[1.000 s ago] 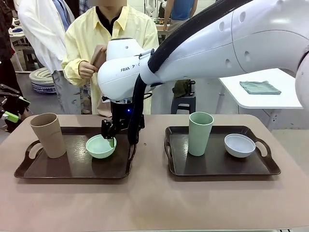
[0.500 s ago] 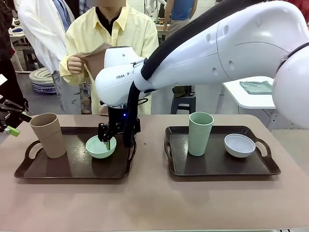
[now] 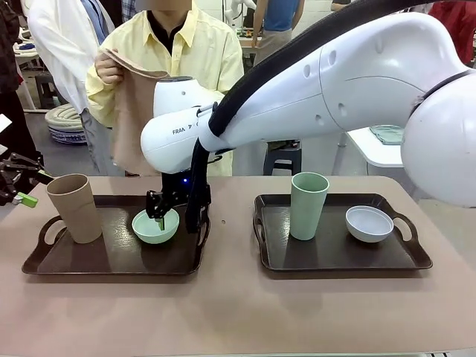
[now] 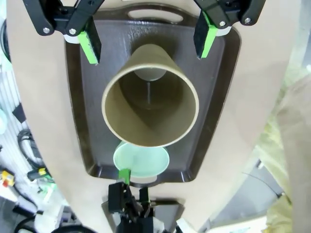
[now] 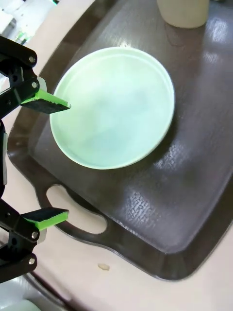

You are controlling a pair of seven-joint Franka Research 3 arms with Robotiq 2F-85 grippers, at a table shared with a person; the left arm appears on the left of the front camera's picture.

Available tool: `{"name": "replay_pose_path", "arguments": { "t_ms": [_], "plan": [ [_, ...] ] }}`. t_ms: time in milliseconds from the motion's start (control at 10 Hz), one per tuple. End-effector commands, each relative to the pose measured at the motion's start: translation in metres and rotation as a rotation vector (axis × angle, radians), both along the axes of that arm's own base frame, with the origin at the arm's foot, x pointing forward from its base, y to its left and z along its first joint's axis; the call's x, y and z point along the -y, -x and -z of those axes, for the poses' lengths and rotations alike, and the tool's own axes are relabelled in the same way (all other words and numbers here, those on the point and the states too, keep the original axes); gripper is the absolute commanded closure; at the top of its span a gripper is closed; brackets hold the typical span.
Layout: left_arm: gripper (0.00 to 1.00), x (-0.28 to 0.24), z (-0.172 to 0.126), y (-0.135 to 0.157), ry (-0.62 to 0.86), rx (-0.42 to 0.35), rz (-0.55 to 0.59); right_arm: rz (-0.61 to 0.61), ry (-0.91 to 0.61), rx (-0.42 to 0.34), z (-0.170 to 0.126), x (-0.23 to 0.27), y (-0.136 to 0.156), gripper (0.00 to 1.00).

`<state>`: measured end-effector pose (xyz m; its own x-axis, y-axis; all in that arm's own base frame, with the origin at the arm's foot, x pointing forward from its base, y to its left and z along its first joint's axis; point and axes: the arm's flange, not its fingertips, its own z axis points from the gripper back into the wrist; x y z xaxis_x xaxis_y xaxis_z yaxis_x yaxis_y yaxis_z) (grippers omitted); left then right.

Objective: Set up a tray with a mat and arrange the tableware.
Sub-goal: Pick up the Picnic Bowl and Reusable plastic cup from the Handle tray in front of the human's position and hold them in the air.

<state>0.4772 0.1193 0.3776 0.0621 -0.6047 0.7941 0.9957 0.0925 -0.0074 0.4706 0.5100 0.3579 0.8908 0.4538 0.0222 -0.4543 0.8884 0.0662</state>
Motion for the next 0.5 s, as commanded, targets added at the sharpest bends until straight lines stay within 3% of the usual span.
{"name": "replay_pose_path", "arguments": {
  "t_ms": [0, 400],
  "plan": [
    [0.00, 0.007, 0.015, -0.002, 0.030, 0.016, 0.011, 0.050, 0.022, 0.057, 0.003, -0.007, -0.002, 0.00],
    [0.00, 0.016, 0.029, -0.004, 0.051, 0.015, 0.034, 0.060, -0.003, 0.080, 0.004, -0.009, -0.005, 0.00]
  ]
}}
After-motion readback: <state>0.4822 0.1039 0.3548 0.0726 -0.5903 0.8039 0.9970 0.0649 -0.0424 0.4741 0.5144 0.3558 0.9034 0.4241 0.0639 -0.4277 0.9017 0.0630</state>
